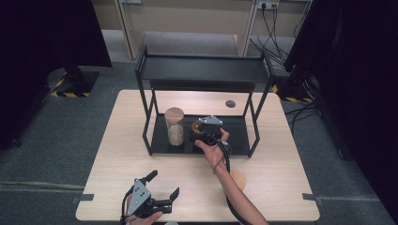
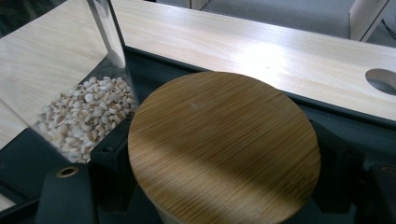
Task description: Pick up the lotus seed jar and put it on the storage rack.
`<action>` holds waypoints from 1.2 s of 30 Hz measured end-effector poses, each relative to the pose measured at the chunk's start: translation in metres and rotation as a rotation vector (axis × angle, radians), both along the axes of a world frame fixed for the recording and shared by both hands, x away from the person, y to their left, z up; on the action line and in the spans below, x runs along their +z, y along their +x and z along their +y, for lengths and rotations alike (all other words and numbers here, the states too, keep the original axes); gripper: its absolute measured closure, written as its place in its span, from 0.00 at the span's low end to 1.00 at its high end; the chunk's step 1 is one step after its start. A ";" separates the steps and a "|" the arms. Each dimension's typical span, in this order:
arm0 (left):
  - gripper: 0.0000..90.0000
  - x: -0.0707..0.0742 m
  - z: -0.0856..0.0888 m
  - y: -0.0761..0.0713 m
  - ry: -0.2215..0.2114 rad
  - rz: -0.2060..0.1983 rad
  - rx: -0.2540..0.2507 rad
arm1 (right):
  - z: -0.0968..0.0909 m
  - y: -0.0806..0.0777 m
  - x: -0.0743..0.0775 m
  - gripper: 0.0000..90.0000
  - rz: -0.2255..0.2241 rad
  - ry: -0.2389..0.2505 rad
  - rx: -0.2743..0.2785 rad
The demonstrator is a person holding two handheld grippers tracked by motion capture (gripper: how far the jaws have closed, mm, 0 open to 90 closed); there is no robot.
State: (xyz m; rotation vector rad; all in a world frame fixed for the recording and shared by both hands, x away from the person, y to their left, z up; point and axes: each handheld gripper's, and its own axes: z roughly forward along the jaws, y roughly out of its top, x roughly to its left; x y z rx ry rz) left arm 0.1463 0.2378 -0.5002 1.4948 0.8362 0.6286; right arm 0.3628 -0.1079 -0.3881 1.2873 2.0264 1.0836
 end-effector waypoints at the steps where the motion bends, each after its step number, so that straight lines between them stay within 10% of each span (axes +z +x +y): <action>1: 0.01 0.000 0.000 0.000 0.000 -0.001 0.000 | 0.000 0.001 0.000 0.27 0.006 0.000 -0.002; 25: 0.01 0.000 0.000 -0.001 0.000 -0.003 0.001 | 0.007 0.012 -0.008 0.26 0.032 -0.024 -0.029; 36: 0.01 -0.001 0.000 0.000 -0.001 -0.002 0.003 | -0.007 -0.002 0.010 0.09 0.040 0.038 -0.054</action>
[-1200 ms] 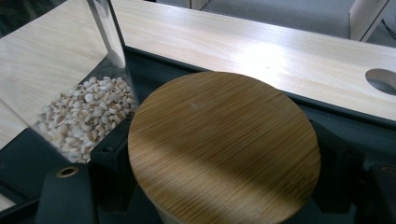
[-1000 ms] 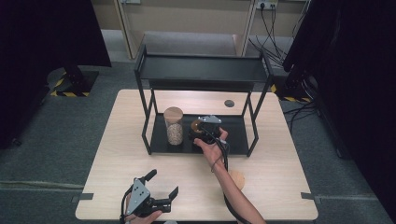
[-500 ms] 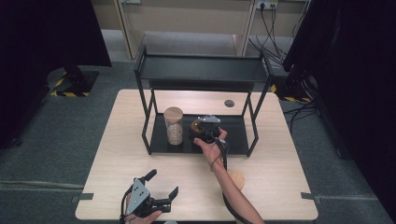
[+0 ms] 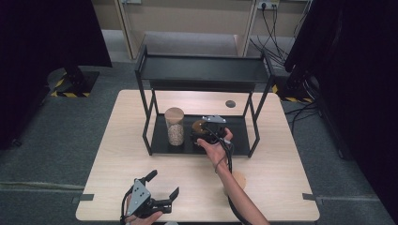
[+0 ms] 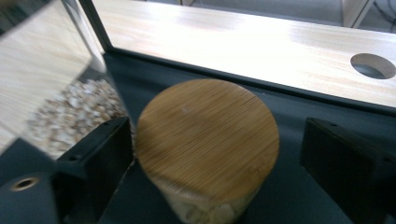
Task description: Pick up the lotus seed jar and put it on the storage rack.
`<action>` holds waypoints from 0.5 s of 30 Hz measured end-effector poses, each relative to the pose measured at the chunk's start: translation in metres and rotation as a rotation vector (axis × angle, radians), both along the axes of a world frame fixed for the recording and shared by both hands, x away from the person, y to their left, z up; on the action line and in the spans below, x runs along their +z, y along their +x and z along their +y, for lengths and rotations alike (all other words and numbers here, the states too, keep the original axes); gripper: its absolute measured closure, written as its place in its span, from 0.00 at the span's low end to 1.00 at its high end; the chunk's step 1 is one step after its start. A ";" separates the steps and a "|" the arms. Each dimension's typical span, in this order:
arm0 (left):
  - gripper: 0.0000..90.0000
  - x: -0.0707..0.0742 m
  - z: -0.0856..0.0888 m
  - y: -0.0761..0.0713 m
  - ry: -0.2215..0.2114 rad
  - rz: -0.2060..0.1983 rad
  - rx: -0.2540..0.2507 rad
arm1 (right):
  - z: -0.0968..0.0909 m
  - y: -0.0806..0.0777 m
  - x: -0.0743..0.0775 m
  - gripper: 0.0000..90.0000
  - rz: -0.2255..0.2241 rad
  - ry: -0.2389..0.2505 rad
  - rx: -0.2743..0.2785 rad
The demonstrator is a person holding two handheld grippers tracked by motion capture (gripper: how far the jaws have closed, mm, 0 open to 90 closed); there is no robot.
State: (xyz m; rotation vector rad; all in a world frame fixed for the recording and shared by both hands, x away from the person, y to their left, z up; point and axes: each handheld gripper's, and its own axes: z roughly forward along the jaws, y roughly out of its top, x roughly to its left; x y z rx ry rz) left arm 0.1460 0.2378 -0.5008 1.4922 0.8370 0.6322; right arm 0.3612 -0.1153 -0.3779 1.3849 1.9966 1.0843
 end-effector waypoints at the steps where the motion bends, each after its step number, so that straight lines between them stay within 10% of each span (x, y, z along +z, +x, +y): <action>1: 0.01 0.000 0.000 0.000 0.000 0.000 0.000 | -0.003 -0.003 0.002 0.07 -0.005 0.015 0.000; 15: 0.01 0.000 0.000 0.000 0.000 0.001 0.007 | -0.037 -0.037 0.012 0.04 -0.064 0.107 0.079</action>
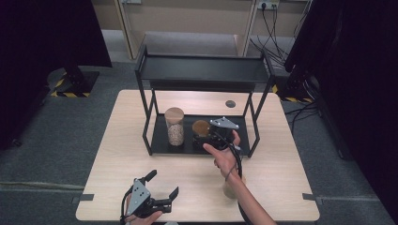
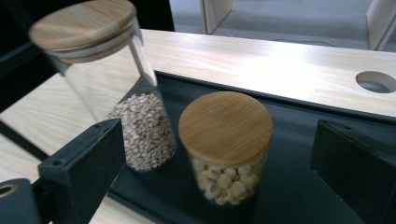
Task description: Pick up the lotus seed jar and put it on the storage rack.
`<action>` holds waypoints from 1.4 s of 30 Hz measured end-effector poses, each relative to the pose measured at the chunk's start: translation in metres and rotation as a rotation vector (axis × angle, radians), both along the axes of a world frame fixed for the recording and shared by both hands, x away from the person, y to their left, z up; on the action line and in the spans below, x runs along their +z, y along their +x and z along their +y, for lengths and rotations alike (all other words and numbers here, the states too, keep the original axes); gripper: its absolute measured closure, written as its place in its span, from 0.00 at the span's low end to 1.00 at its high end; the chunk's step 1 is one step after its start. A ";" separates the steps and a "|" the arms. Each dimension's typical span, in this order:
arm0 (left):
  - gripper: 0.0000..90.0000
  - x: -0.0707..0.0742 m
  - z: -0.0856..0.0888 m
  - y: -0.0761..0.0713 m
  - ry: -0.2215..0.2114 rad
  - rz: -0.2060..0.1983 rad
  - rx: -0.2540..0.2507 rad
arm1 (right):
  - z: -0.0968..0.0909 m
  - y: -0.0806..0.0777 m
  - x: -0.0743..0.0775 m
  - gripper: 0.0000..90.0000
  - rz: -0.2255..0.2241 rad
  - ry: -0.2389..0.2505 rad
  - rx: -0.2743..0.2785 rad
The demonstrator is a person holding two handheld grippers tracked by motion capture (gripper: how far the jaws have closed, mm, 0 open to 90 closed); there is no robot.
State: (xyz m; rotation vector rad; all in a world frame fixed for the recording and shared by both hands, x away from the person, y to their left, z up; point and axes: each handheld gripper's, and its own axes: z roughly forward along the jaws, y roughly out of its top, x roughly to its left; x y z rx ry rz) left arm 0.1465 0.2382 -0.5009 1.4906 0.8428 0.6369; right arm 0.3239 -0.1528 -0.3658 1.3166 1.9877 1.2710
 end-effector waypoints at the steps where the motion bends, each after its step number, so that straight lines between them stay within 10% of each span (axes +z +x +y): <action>1: 0.01 0.000 0.000 0.000 -0.001 0.000 0.001 | -0.002 -0.002 0.000 0.04 -0.005 0.005 0.006; 42: 0.01 -0.001 0.000 0.000 0.000 0.004 0.015 | -0.067 -0.089 -0.022 0.04 -0.122 0.112 0.130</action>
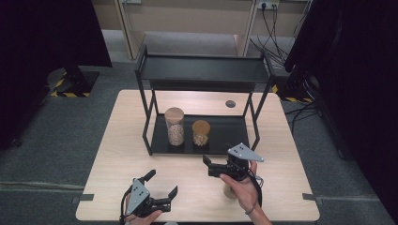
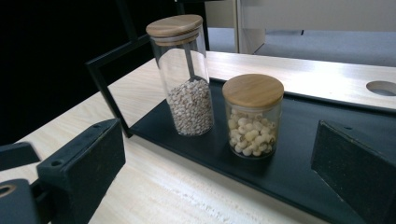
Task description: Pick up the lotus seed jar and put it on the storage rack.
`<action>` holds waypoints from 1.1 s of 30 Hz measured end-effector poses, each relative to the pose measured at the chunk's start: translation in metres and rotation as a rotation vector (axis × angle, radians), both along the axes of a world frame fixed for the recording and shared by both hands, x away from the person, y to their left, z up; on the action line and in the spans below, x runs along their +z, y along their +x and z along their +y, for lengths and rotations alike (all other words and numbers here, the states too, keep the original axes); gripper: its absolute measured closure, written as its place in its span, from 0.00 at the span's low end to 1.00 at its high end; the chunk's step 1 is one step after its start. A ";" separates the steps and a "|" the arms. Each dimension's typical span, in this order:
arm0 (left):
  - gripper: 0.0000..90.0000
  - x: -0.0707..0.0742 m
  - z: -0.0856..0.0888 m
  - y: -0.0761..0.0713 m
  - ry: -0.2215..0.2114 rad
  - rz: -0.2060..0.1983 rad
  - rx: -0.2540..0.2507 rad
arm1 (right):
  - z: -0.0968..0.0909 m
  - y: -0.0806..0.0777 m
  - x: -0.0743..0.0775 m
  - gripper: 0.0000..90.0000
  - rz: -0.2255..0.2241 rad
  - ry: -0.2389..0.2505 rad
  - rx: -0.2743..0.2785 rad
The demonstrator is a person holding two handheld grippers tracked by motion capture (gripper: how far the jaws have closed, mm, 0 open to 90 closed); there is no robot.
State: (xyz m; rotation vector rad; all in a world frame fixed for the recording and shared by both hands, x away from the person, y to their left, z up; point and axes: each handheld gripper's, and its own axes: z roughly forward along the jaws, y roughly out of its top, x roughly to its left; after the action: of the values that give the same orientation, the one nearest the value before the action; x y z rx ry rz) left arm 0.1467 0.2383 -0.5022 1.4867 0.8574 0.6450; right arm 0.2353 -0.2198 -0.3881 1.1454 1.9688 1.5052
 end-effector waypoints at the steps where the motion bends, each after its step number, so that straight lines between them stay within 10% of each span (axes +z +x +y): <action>1: 0.01 0.000 0.000 0.000 0.000 0.000 0.000 | -0.002 -0.003 -0.001 0.04 -0.001 0.002 0.003; 33: 0.01 0.000 -0.001 0.000 0.003 0.001 0.001 | -0.048 -0.076 -0.032 0.03 -0.062 0.022 0.012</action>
State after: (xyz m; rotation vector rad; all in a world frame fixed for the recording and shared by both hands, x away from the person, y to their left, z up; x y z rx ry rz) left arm 0.1469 0.2374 -0.5025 1.4901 0.8585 0.6466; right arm 0.1598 -0.2681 -0.4202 1.0840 1.9261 1.5533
